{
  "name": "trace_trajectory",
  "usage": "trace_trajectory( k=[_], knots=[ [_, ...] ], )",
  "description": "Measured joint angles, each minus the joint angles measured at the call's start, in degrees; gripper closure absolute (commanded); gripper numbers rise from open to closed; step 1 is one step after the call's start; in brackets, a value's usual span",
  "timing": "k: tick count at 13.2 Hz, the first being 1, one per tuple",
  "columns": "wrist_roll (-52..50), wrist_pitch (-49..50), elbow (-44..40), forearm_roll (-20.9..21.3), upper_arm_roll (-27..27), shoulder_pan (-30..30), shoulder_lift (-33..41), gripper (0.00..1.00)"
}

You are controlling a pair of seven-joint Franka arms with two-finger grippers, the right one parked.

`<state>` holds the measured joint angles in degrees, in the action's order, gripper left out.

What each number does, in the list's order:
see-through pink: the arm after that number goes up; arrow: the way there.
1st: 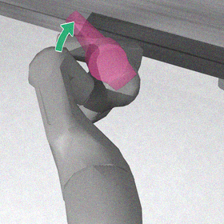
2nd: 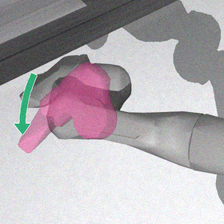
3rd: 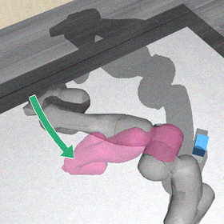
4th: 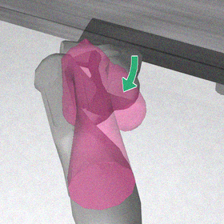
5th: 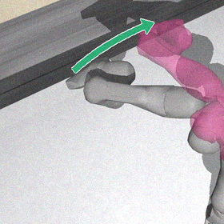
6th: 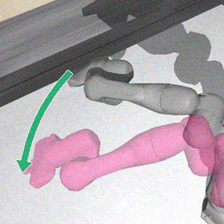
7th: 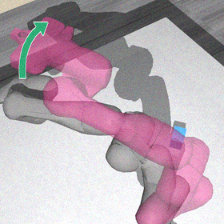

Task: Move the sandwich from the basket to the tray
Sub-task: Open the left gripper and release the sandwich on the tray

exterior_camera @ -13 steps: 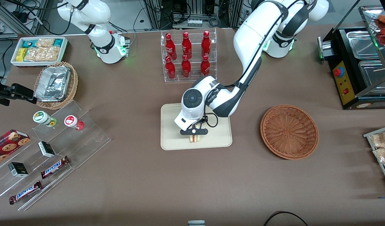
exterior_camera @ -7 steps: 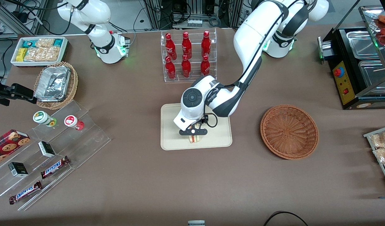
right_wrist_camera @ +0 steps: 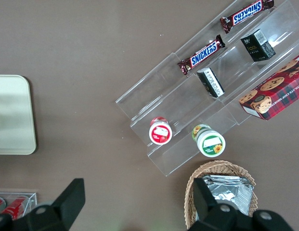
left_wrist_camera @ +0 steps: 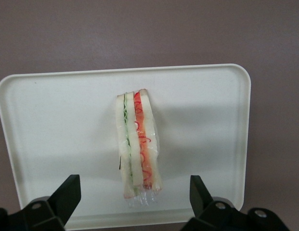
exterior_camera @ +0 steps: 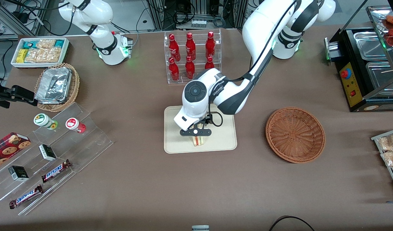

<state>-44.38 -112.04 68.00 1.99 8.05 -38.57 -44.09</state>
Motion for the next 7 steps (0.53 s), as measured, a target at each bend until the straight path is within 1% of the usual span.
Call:
trace_trajectory(
  k=[3, 7],
  knots=[
    [3.93, 1.45, -0.94, -0.01, -0.49, 1.14, 1.49, 0.0],
    [10.56, 7.16, -0.39, -1.13, -0.52, 6.66, 5.71, 0.0]
  ],
)
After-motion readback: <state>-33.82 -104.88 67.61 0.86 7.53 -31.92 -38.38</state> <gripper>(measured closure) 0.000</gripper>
